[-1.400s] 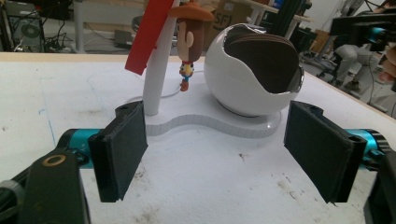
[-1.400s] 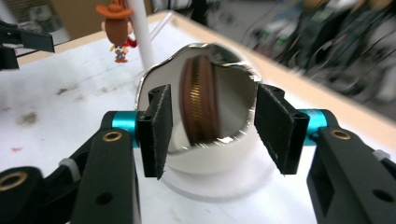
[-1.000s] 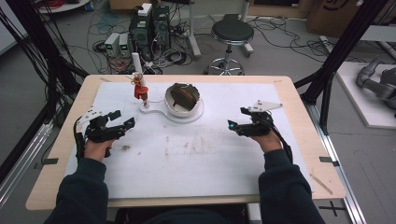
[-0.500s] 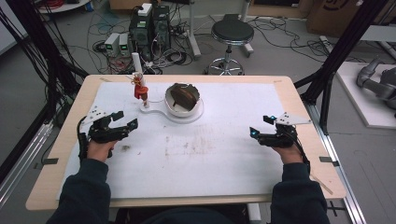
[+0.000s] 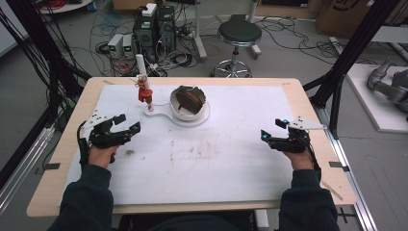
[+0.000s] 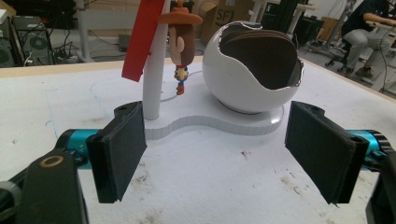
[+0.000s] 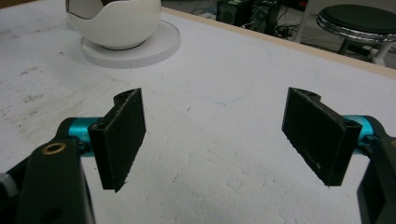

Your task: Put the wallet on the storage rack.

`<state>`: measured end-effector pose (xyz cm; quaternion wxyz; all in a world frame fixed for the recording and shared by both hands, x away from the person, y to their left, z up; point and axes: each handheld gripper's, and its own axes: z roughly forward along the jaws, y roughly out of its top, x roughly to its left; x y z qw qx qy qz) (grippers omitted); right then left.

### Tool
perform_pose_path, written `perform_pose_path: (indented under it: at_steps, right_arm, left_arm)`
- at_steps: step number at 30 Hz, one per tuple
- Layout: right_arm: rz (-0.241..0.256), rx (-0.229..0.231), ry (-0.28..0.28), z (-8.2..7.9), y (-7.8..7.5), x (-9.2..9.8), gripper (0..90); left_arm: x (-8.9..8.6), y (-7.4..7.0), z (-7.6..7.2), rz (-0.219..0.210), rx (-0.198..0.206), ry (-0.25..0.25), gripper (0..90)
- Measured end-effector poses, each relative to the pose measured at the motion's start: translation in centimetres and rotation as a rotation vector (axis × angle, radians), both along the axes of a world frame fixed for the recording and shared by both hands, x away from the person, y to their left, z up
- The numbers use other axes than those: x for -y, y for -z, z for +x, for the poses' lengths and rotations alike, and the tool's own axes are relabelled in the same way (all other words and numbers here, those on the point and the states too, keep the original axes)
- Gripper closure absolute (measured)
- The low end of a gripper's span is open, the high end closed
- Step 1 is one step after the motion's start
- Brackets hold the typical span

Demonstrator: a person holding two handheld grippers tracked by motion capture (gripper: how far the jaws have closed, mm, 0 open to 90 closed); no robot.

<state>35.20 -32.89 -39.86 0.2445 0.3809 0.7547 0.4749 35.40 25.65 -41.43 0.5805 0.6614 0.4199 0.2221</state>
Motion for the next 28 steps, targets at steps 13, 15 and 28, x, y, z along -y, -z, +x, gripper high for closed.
perform_pose_path:
  at_steps: [13,15,28]
  right_arm:
    - [-0.043,-0.010,-0.005,0.35,0.47,-0.29,22.0]
    - [-0.043,-0.009,-0.005,0.34,0.47,-0.31,22.0]
    - [-0.041,0.004,-0.012,0.34,0.41,-0.36,22.0]
  left_arm:
    - [0.18,0.17,-0.12,0.006,0.005,0.013,20.4]
    - [0.22,0.18,-0.13,0.006,0.008,0.015,20.4]
    - [0.10,0.31,-0.13,0.011,0.006,0.008,20.6]
